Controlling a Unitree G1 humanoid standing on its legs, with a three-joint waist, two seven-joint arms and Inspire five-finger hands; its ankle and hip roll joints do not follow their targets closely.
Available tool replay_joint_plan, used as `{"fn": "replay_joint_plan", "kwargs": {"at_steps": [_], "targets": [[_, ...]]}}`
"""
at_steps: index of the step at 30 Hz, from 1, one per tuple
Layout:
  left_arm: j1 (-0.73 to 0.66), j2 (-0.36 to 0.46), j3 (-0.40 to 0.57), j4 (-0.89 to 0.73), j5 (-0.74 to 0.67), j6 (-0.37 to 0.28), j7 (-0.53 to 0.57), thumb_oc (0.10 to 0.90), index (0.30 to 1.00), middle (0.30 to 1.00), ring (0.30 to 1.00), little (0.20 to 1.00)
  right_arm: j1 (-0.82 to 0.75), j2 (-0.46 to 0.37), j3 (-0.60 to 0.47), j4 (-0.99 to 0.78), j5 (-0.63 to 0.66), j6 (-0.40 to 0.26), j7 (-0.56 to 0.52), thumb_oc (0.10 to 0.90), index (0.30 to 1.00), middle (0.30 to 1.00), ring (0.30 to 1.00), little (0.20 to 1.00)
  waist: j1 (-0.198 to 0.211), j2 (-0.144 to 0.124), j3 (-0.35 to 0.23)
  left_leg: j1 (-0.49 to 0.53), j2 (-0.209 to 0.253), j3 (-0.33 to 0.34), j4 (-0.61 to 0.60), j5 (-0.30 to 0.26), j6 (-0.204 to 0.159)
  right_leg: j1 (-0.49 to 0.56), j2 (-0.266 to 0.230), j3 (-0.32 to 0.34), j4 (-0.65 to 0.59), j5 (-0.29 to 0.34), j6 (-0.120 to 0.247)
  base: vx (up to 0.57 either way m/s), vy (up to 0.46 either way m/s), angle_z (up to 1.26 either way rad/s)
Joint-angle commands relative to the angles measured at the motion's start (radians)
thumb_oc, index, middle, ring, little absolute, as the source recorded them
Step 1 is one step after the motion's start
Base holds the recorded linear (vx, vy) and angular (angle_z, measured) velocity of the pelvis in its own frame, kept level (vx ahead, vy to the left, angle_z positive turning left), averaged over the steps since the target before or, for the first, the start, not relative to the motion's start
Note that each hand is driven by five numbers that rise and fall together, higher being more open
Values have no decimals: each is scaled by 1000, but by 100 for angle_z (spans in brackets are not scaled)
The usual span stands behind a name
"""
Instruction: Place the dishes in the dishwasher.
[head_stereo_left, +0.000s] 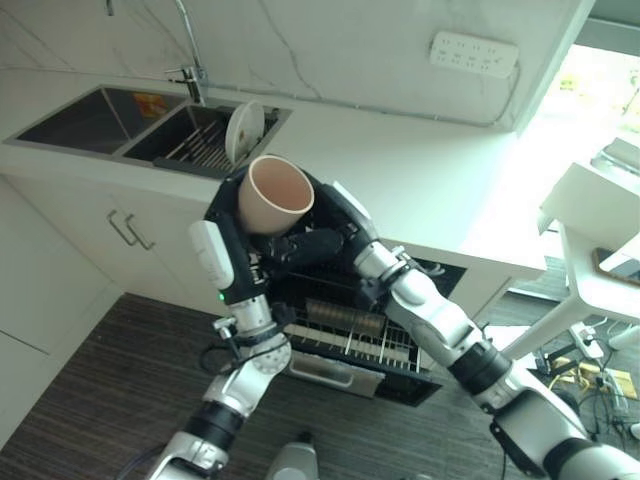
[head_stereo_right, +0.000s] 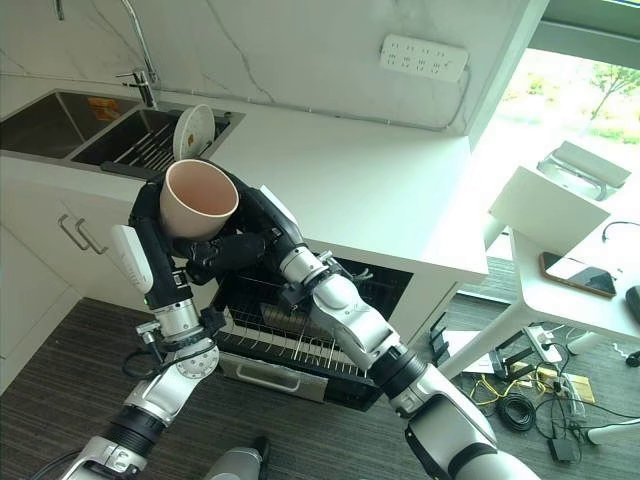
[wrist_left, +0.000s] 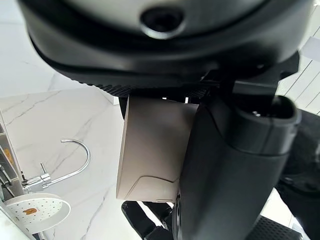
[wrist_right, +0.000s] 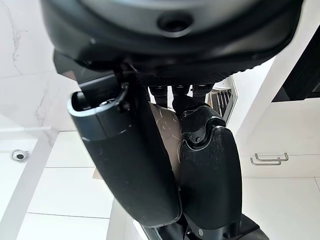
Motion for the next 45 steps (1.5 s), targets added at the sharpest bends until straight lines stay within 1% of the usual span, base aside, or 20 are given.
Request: {"fn": "replay_joint_plan", "kwargs": {"at_steps": [1, 3, 6, 12, 15, 18, 19, 20, 21, 22, 25, 30, 36, 41, 43, 45], "targets": [[-195, -23, -80, -41, 10, -62, -13, 400, 300, 300, 300, 300, -162, 94, 6, -42, 67, -164, 37, 800, 900, 900, 900, 900, 20, -21, -54, 77, 24, -20, 43, -215, -11, -21, -25, 15, -15, -50, 17, 0, 0, 0], [-190, -28, -84, -51, -7, -68, -31, 400, 300, 300, 300, 300, -164, 103, -3, -45, 63, -203, 38, 800, 900, 900, 900, 900, 23, -20, -54, 79, 24, -20, 43, -215, -10, -17, -25, 11, -15, -50, 15, 0, 0, 0], [-187, -31, -90, -45, -24, -76, -41, 400, 300, 300, 300, 300, -177, 110, -13, -50, 57, -236, 31, 800, 900, 900, 900, 900, 25, -18, -55, 80, 23, -19, 43, -216, -9, -16, -26, 11, -15, -50, 15, 0, 0, 0], [-182, -35, -97, -49, -37, -89, -55, 400, 300, 300, 300, 300, -180, 111, -22, -61, 59, -259, 9, 800, 900, 900, 900, 900, 28, -17, -55, 81, 23, -16, 43, -216, -7, -15, -29, 6, -15, -47, 15, 2, -2, 2], [-179, -33, -103, -55, -32, -96, -65, 400, 300, 300, 300, 300, -176, 111, -23, -59, 67, -276, 21, 800, 900, 900, 900, 900, 30, -17, -55, 80, 24, -16, 43, -215, -7, -15, -31, 4, -15, -46, 16, 0, 0, 0], [-179, -32, -109, -53, -31, -101, -72, 400, 300, 300, 300, 300, -175, 111, -23, -59, 58, -275, 25, 800, 900, 900, 900, 900, 31, -17, -57, 80, 22, -16, 43, -215, -5, -15, -31, 3, -15, -46, 16, 0, 0, 0], [-177, -31, -112, -52, -28, -103, -73, 400, 300, 300, 300, 300, -177, 109, -23, -60, 54, -274, 27, 670, 705, 705, 705, 705, 31, -17, -57, 80, 22, -16, 43, -216, -5, -14, -32, 3, -15, -46, 16, 0, 0, 0], [-177, -30, -113, -52, -26, -103, -74, 400, 300, 300, 300, 300, -177, 109, -23, -60, 50, -275, 28, 580, 571, 571, 571, 571, 32, -17, -58, 80, 22, -16, 43, -216, -5, -14, -32, 3, -15, -46, 16, 0, 0, 0], [-177, -29, -114, -53, -28, -104, -77, 400, 300, 300, 300, 300, -176, 107, -23, -60, 42, -276, 32, 538, 507, 507, 507, 507, 32, -17, -57, 80, 21, -16, 43, -216, -5, -14, -32, 2, -15, -45, 16, 0, 0, 0], [-177, -30, -116, -49, -28, -107, -84, 400, 300, 300, 300, 300, -178, 107, -24, -58, 9, -282, 29, 400, 300, 300, 300, 300, 33, -18, -58, 80, 21, -16, 43, -215, -4, -15, -32, 3, -15, -45, 16, 0, 0, 0], [-181, -30, -122, -44, -24, -108, -90, 400, 300, 300, 300, 300, -186, 103, -16, -53, -36, -284, 19, 400, 300, 300, 300, 300, 33, -17, -58, 81, 20, -16, 43, -216, -4, -15, -33, 3, -15, -43, 16, 6, -3, 5], [-179, -21, -130, -44, -17, -112, -107, 400, 300, 300, 300, 300, -196, 86, -10, -53, -38, -283, 25, 400, 300, 300, 300, 300, 35, -17, -58, 80, 19, -17, 43, -215, -4, -15, -33, 3, -15, -42, 16, 9, -1, 8], [-190, -9, -159, -37, -5, -90, -148, 400, 300, 300, 300, 300, -204, 73, -5, -42, -67, -305, 19, 400, 300, 300, 300, 300, 37, -17, -58, 81, 17, -20, 43, -215, -2, -15, -35, 2, -15, -40, 18, 0, 0, 0], [-196, -5, -181, -15, 1, -80, -170, 400, 300, 300, 300, 300, -211, 67, -9, -42, -88, -309, -28, 400, 300, 300, 300, 300, 36, -16, -56, 83, 16, -20, 43, -216, -1, -14, -34, 4, -15, -40, 16, 0, 0, 0], [-195, -2, -188, -11, -4, -82, -178, 400, 300, 300, 300, 300, -210, 64, -16, -42, -90, -315, -29, 400, 300, 300, 300, 300, 36, -16, -54, 83, 16, -19, 43, -216, -1, -14, -33, 4, -15, -39, 17, 0, 0, 0], [-195, -2, -195, -9, -12, -80, -190, 400, 300, 300, 300, 300, -208, 61, -20, -44, -109, -326, -61, 400, 300, 300, 300, 300, 35, -15, -52, 84, 16, -19, 43, -216, 0, -13, -33, 4, -15, -39, 16, 0, 0, 0]]}}
